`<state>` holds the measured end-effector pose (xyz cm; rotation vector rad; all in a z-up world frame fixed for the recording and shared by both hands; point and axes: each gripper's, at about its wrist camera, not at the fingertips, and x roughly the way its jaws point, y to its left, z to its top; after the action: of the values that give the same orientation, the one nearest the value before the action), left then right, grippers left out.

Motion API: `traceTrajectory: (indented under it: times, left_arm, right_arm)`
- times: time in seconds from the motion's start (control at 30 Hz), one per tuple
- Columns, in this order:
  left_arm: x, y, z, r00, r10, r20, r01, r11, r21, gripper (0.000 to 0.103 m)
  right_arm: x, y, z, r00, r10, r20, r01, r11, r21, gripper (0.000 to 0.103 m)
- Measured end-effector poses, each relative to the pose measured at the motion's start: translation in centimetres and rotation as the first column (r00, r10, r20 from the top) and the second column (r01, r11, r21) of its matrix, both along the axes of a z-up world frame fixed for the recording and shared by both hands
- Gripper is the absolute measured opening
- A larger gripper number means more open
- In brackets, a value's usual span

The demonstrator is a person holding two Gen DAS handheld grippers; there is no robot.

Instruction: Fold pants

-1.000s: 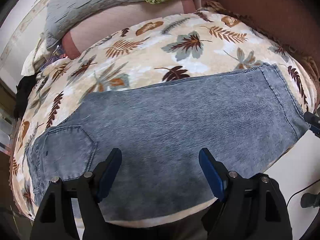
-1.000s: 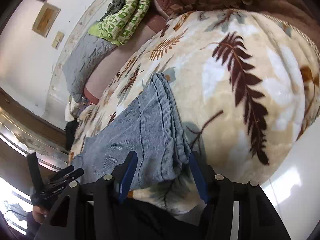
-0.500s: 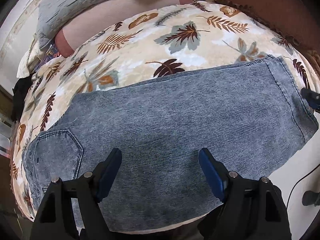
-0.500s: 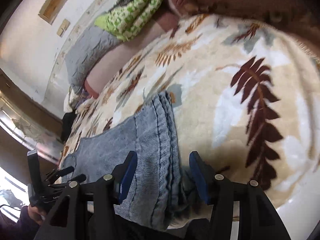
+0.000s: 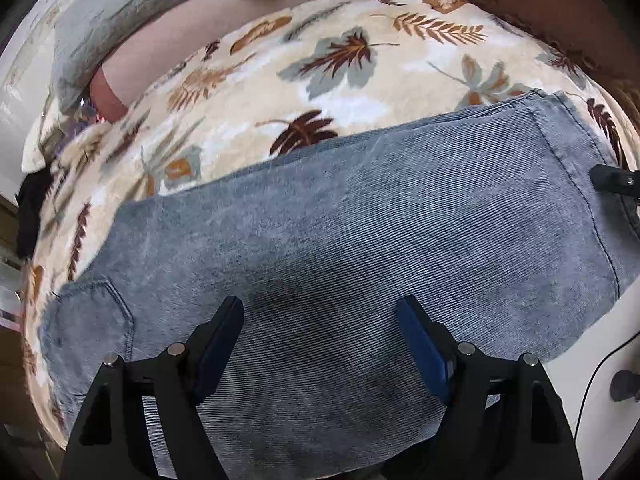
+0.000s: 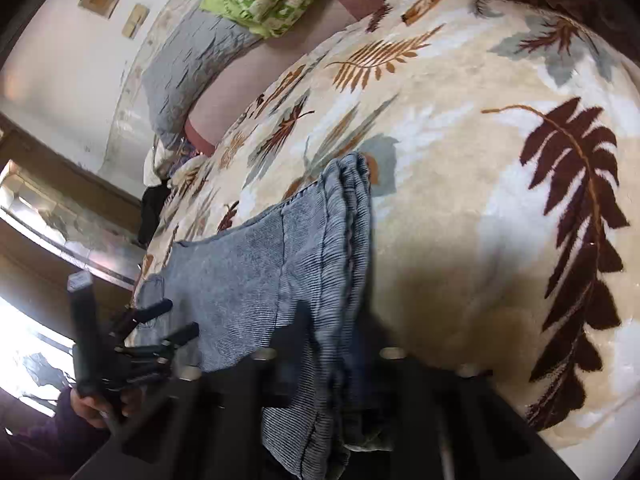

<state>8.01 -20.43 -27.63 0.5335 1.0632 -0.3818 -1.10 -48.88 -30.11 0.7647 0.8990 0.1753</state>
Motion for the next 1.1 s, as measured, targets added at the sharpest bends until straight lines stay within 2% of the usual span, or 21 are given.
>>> traceTrajectory:
  times: [0.1, 0.23, 0.43, 0.53, 0.63, 0.77, 0.87, 0.9, 0.93, 1.0, 1.07, 1.1]
  left_arm:
    - [0.4, 0.6, 0.2, 0.999, 0.021, -0.027, -0.022, 0.999, -0.027, 0.080]
    - [0.6, 2.0, 1.0, 0.999, 0.051, -0.005, -0.052, 0.998, -0.024, 0.080]
    - [1.4, 6.2, 2.4, 0.989, 0.146, -0.018, -0.147, 0.984, -0.099, 0.080]
    - [1.7, 8.8, 2.7, 0.983, 0.183, -0.032, -0.186, 0.972, -0.143, 0.080]
    - [1.9, 11.3, 2.8, 0.976, 0.216, -0.039, -0.220, 0.960, -0.175, 0.080]
    - [1.9, 14.9, 2.5, 0.963, 0.268, -0.043, -0.271, 0.943, -0.192, 0.080]
    - [1.8, 17.8, 2.5, 0.948, 0.317, -0.026, -0.316, 0.930, -0.190, 0.080]
    - [1.8, 18.6, 2.5, 0.945, 0.328, -0.022, -0.326, 0.927, -0.188, 0.080]
    - [1.7, 19.2, 2.4, 0.943, 0.332, -0.021, -0.330, 0.925, -0.189, 0.080]
    - [1.7, 19.9, 2.4, 0.940, 0.340, -0.015, -0.336, 0.922, -0.189, 0.080]
    - [1.7, 20.0, 2.5, 0.941, 0.338, -0.019, -0.335, 0.921, -0.198, 0.080]
    - [1.6, 19.8, 2.5, 0.943, 0.332, -0.022, -0.329, 0.921, -0.208, 0.080]
  right_arm:
    - [-0.5, 0.6, 1.6, 0.999, -0.018, 0.049, 0.019, 1.000, -0.011, 0.012]
    - [-0.1, 2.4, 5.2, 0.993, -0.007, 0.118, 0.008, 1.000, -0.009, 0.011]
    - [2.3, 7.8, 10.1, 0.988, 0.057, 0.146, -0.050, 0.997, -0.051, 0.011]
    - [4.2, 11.2, 11.1, 0.987, 0.097, 0.129, -0.089, 0.994, -0.062, 0.011]
    - [6.4, 15.3, 11.1, 0.982, 0.158, 0.100, -0.152, 0.986, -0.064, 0.012]
    - [9.4, 20.8, 9.1, 0.972, 0.234, 0.021, -0.232, 0.971, -0.064, 0.013]
    - [11.5, 24.2, 5.9, 0.953, 0.285, -0.098, -0.289, 0.957, -0.024, 0.025]
    - [12.0, 25.1, 4.5, 0.945, 0.300, -0.133, -0.300, 0.954, 0.019, 0.034]
    - [12.2, 25.3, 3.8, 0.943, 0.301, -0.139, -0.297, 0.953, 0.054, 0.038]
    - [11.9, 24.9, 3.8, 0.953, 0.285, -0.106, -0.275, 0.956, 0.098, 0.038]
    - [11.3, 23.6, 4.5, 0.966, 0.251, -0.064, -0.245, 0.965, 0.092, 0.043]
    - [10.8, 22.8, 5.1, 0.974, 0.222, -0.042, -0.219, 0.973, 0.072, 0.049]
